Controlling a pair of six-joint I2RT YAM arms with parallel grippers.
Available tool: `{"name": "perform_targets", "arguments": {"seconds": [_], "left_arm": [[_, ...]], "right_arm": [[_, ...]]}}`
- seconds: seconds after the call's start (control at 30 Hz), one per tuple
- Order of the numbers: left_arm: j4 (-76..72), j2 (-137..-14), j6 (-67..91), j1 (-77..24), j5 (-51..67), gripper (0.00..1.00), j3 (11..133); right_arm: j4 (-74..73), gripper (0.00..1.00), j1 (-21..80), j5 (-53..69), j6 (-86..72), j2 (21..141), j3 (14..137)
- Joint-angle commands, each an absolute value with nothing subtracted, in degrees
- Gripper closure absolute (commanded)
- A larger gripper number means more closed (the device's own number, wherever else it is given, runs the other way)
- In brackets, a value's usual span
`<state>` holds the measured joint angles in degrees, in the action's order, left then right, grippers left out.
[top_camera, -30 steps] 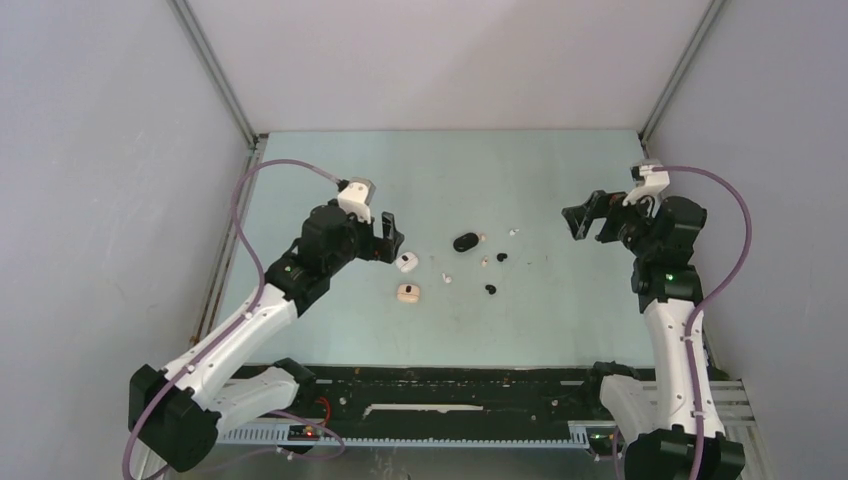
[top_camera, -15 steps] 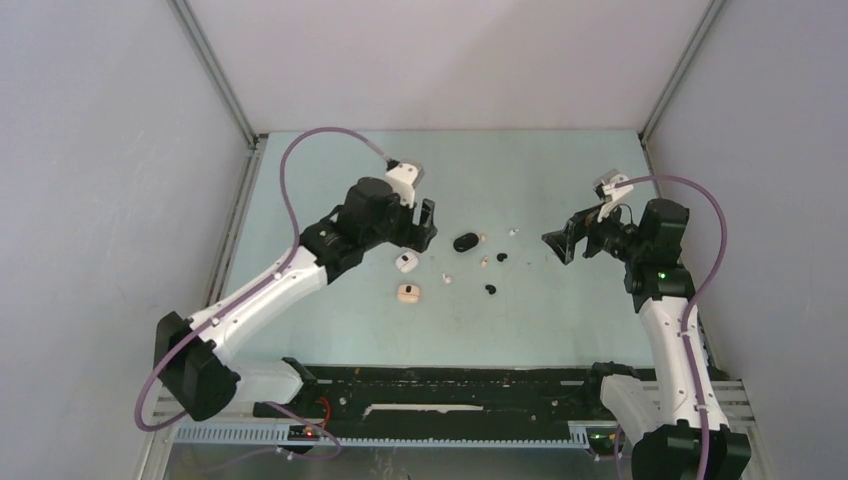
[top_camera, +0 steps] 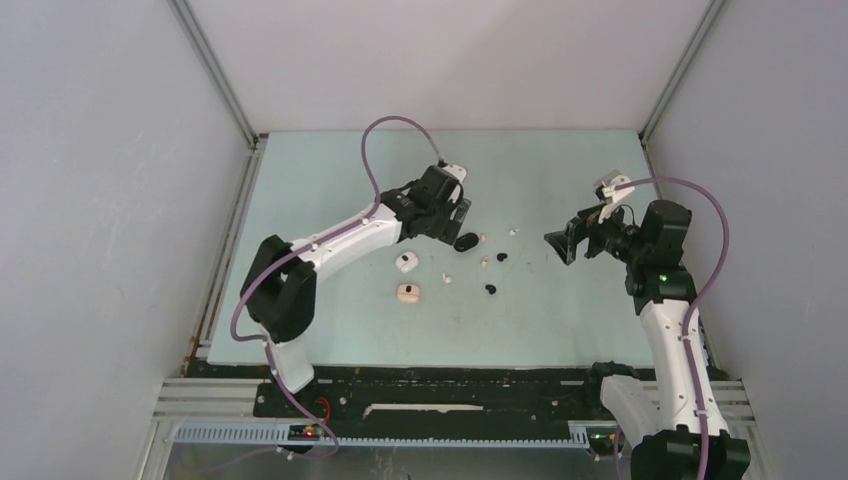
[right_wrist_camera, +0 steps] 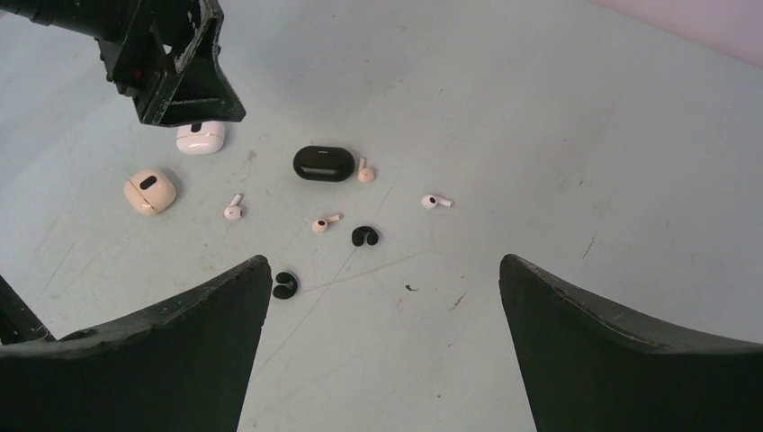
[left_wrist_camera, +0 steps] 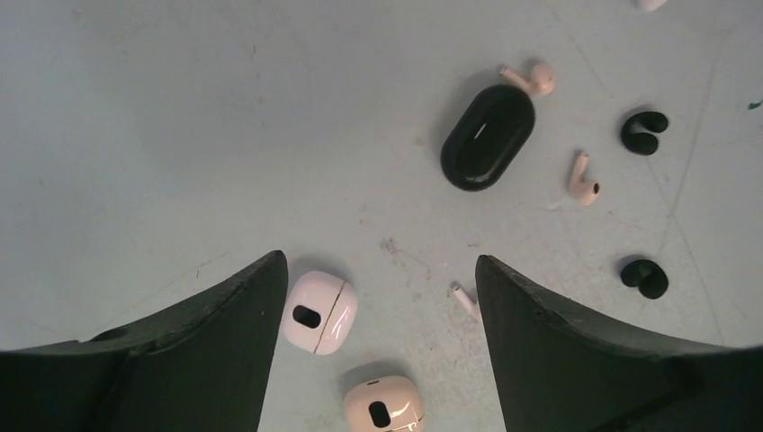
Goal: Insert the wireless bluetooth earbuds into the charging case
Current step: Move the charging case to the center of the board.
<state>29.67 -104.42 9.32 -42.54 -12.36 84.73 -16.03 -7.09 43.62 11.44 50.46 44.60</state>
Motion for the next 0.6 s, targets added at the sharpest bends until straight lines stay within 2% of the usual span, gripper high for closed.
{"name": "perform_targets", "arguments": {"seconds": [0.0,0.1,0.2,0.27,0.57], "left_arm": [[29.6,-98.9,12.5,-42.8,-15.9,0.18,79.9],[25.0,-96.3,11.3,-42.8,-12.7,0.18,75.4],[20.3,-96.3,11.3,-43.0,-6.7,0.23,74.6],[21.7,-98.8,12.1,-43.0,-5.4,0.29,78.1],[26.7,-112.6,8.5,-43.6,-2.2,0.25,94.4]], "right_arm": [[-16.0,0.0,-6.9,43.5,13.1,49.3,45.1],[-16.1,0.0,-5.2,42.4,14.2,49.8,45.1],[-16.4,0.0,-2.9,40.9,15.6,50.7,45.1],[-16.7,0.0,-2.0,40.8,16.0,51.4,45.1],[-17.2,0.0,-3.5,41.4,16.2,51.8,45.1]]}}
